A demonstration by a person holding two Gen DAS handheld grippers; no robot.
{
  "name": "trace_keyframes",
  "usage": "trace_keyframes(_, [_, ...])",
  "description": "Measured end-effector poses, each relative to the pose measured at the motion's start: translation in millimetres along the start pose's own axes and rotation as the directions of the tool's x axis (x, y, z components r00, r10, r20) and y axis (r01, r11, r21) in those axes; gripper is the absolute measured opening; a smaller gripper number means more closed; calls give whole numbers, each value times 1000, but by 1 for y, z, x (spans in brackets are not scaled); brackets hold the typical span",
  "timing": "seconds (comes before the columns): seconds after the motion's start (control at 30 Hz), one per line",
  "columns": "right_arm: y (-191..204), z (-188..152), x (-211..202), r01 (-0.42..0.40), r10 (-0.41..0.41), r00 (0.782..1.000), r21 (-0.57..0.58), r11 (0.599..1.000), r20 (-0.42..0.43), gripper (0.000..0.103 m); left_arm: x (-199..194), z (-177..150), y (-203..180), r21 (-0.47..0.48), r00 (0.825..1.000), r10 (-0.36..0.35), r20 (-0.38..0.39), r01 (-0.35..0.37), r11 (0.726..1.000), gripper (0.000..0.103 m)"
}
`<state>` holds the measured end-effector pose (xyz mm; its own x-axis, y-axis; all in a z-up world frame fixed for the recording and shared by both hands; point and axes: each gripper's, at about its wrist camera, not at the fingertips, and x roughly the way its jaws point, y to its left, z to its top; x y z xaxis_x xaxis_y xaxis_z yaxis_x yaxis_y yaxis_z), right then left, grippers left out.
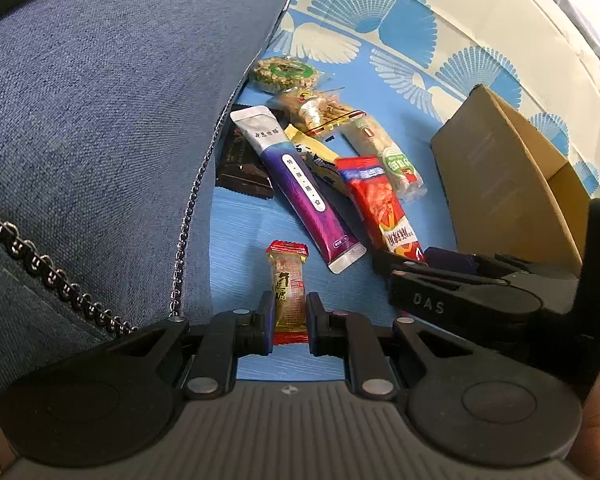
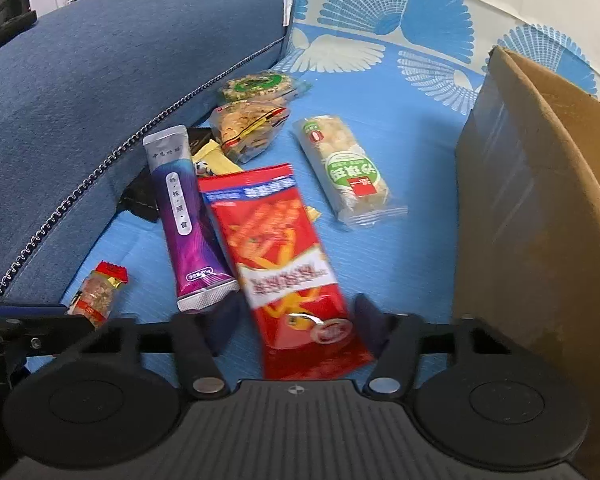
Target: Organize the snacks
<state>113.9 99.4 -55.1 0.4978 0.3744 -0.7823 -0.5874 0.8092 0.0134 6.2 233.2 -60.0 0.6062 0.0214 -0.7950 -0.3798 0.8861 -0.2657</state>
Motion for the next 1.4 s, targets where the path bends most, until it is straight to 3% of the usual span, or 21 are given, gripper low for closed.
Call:
trace_keyframes(0.17, [4, 0, -10, 2, -3, 1000, -6, 1000, -16, 45, -1, -1, 1, 8, 1000, -15, -1, 15, 1000, 17])
trace_keyframes(0.27, [6, 2, -20, -14, 14, 999, 7, 1000, -48, 12, -2, -1, 2, 9, 1000, -23, -2, 23, 1000, 17])
trace_keyframes(0.47, [11, -8, -42, -37, 42, 993, 40, 998, -109, 13, -1, -1, 3, -9, 999, -36, -5, 36, 999, 17])
trace_keyframes(0.53, [11, -17, -47, -38, 42, 995, 39, 998, -85, 20, -2, -1, 2, -12, 999, -40, -8, 40, 999, 17])
trace_keyframes(0.6, [12, -23, -46, 14, -14, 999, 2, 1000, -41, 56, -1, -1, 2, -13, 999, -40, -11, 40, 999, 17])
trace_keyframes(0.67, [13, -23, -39, 57, -57, 998, -8, 998, -4, 71, -1, -1, 2, -10, 999, -38, -14, 38, 999, 17])
trace_keyframes(0.8, [14, -15, -22, 64, -63, 998, -35, 997, 19, 84, 0, -1, 2, -9, 999, -41, -15, 41, 999, 17])
trace_keyframes(0.9, [9, -12, -6, 64, -64, 998, -26, 998, -1, 84, 0, -1, 2, -7, 999, -38, -15, 38, 999, 17])
trace_keyframes(1.07, [-5, -10, 7, -7, 9, 1000, 70, 998, -30, 84, 4, 0, 0, -4, 999, -25, -25, 25, 1000, 17])
trace_keyframes(1.13, [-9, -9, 6, -9, 11, 1000, 91, 996, -18, 74, 6, 0, 0, -3, 999, -24, -30, 24, 1000, 17])
trace_keyframes(1.2, [-11, -8, 4, -25, 25, 1000, 98, 995, -4, 51, 7, 0, -1, -3, 999, -24, -36, 24, 1000, 19])
trace_keyframes(1.33, [-12, -11, -2, -53, 52, 999, 105, 993, 8, 49, 11, 1, -1, -3, 998, -34, -50, 34, 999, 32])
trace_keyframes(1.4, [-10, -15, -7, -58, 57, 998, 102, 993, 12, 48, 12, 1, -1, -7, 998, -39, -57, 39, 999, 32])
